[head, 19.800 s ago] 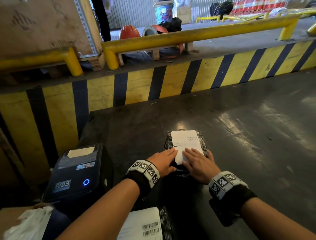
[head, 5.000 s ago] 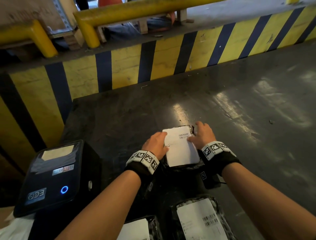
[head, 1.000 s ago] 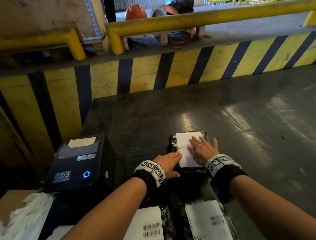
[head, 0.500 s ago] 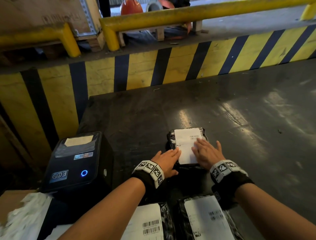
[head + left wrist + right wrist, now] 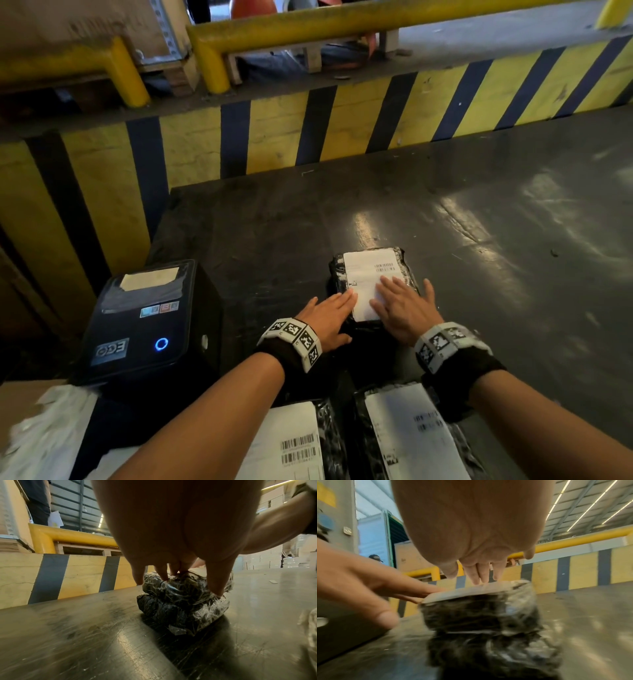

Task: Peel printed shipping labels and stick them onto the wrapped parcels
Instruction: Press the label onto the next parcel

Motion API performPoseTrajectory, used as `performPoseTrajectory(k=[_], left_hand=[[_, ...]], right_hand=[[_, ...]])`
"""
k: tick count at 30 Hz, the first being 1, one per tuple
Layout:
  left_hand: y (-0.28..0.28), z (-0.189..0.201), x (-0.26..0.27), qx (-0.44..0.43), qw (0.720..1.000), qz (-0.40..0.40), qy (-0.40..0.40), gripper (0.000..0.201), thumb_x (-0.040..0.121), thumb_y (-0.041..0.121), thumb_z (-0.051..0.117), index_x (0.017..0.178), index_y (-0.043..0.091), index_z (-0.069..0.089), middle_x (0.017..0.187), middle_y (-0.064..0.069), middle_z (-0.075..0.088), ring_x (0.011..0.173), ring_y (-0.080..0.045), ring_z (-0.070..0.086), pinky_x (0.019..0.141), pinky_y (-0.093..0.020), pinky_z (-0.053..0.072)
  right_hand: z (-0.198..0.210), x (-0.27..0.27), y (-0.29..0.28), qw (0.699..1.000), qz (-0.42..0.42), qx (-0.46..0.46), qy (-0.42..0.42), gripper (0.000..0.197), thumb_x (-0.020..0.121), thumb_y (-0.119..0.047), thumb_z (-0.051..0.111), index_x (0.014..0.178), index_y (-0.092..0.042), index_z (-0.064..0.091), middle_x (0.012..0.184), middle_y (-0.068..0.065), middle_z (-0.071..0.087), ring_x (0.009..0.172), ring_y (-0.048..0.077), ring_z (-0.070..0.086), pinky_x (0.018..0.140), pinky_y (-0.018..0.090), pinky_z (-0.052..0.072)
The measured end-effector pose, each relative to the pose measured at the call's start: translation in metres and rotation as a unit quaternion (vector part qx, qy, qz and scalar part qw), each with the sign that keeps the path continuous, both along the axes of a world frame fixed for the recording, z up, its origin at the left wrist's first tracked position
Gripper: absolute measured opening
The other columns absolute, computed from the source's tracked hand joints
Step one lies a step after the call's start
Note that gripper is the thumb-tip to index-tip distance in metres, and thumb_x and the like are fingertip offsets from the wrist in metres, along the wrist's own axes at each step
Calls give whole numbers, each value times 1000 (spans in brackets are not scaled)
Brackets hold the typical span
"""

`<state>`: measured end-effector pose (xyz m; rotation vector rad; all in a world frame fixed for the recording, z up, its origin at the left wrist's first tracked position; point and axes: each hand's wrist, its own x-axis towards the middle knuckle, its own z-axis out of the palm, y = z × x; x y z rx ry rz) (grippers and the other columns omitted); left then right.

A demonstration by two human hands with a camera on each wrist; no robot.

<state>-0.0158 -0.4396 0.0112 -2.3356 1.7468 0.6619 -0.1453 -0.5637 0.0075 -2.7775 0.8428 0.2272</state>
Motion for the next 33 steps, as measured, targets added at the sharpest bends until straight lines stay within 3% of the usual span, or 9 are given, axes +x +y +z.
performPoseTrajectory(k=[3, 12, 16, 18, 20, 21, 26, 30, 33], left_hand=[[0, 1, 1, -5, 1000, 2, 1, 82, 93, 36, 52, 151, 20, -4, 160, 6, -7, 148, -13, 3, 118, -48, 10], [0, -1, 5, -2, 1000, -8, 13, 82, 92, 35, 53, 151, 21, -3, 160, 6, -7, 147, -14, 6, 118, -48, 11], [-3, 1, 7, -6, 1000, -10, 10, 80, 92, 28, 54, 151, 19, 0, 160, 3, -4, 147, -16, 10, 118, -47, 17], [-3, 1, 9, -15, 1000, -11, 18, 79, 91, 22, 54, 151, 18, 2, 160, 1, -2, 146, -18, 14, 117, -45, 21], [-2, 0, 12, -20, 999, -16, 20, 79, 90, 18, 54, 151, 17, 3, 160, 0, 0, 146, -19, 17, 117, -41, 24], [-2, -1, 12, -19, 999, -18, 21, 79, 90, 17, 54, 151, 17, 3, 160, 0, 1, 146, -19, 18, 116, -40, 25], [-1, -4, 15, -16, 1000, -19, 17, 80, 89, 16, 53, 151, 20, 4, 160, 2, 1, 145, -20, 20, 115, -43, 26], [-3, -2, 13, -17, 999, -22, 18, 80, 89, 17, 55, 151, 17, 5, 160, 0, 2, 145, -21, 20, 116, -42, 25], [-4, 1, 12, -18, 1000, -19, 16, 78, 89, 15, 53, 151, 17, 6, 160, 0, 3, 145, -21, 22, 116, -36, 25]], right_hand=[[-7, 3, 28, 999, 45, 12, -21, 54, 99, -45, 21, 149, -26, 16, 158, -10, 10, 146, 8, 6, 113, 58, -5], [-8, -22, -10, 1000, -24, -12, -2, 56, 98, -49, 19, 148, -26, 17, 158, -10, 9, 146, 11, 7, 112, 59, -7], [-18, -18, 24, 995, 79, -52, -38, 64, 91, -54, 8, 149, -26, 16, 158, -11, 9, 146, 12, 7, 111, 53, -13], [-27, -18, 36, 988, 123, -89, -19, 68, 86, -52, 13, 146, -24, 28, 154, -7, 26, 143, 17, 26, 110, 50, -10], [-31, -20, 34, 986, 125, -109, 2, 63, 83, -49, 28, 134, -21, 50, 140, -4, 51, 126, 20, 52, 105, 57, 8], [-32, -22, 32, 986, 127, -111, 10, 60, 82, -48, 31, 130, -21, 55, 135, -3, 55, 122, 20, 56, 102, 58, 15], [-35, -42, 24, 983, 143, -112, 18, 61, 82, -48, 33, 133, -21, 52, 139, -3, 52, 127, 22, 51, 101, 58, 18], [-30, -41, 33, 986, 130, -101, 26, 59, 83, -50, 33, 129, -23, 55, 135, -5, 55, 124, 20, 53, 106, 56, 7], [-35, -31, 43, 981, 155, -118, 22, 59, 80, -49, 35, 129, -23, 56, 136, -5, 54, 124, 22, 54, 105, 57, 7]])
